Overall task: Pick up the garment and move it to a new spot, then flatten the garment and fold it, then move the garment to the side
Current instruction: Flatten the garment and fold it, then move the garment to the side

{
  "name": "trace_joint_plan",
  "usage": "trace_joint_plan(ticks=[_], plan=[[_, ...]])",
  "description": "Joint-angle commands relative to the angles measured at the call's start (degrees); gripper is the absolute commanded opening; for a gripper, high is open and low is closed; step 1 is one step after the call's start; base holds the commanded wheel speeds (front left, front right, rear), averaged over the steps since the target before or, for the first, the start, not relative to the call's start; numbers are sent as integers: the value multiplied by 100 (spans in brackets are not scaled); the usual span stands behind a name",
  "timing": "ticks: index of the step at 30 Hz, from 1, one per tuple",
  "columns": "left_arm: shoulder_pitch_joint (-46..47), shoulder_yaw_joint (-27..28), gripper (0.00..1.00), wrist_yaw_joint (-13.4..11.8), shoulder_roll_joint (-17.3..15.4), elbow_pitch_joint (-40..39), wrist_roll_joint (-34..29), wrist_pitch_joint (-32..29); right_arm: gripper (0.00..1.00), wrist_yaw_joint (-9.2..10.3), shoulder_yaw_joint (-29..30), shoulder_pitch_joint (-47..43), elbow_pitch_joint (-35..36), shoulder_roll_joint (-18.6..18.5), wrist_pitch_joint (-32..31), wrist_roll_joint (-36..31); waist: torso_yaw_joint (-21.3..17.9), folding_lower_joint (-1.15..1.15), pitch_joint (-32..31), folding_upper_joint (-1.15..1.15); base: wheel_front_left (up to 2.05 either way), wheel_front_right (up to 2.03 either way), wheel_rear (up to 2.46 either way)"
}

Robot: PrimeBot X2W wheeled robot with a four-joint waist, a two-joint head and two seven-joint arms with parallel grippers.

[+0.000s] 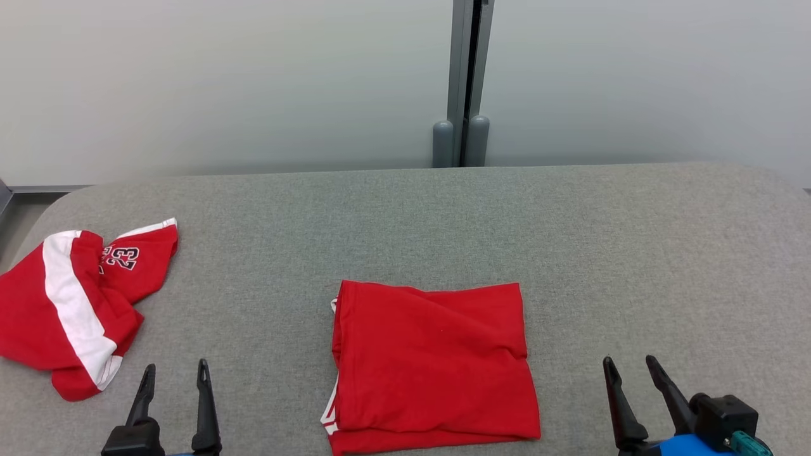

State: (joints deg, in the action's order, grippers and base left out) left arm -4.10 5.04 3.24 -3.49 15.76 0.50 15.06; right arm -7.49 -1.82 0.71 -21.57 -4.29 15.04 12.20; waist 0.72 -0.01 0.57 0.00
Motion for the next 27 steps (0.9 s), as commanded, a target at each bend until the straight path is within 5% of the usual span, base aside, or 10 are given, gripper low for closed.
trace_joint_plan(ticks=[1, 27], plan=[[-49, 20, 100, -18, -34, 7, -10, 16, 100, -1, 30, -77, 31, 10, 19, -55, -11, 1, -16, 0, 0, 0, 0], [-186, -93, 100, -7, -186, 240, 42, 15, 100, -1, 113, -259, -172, 138, 19, -105, 91, 1, -199, 0, 0, 0, 0]])
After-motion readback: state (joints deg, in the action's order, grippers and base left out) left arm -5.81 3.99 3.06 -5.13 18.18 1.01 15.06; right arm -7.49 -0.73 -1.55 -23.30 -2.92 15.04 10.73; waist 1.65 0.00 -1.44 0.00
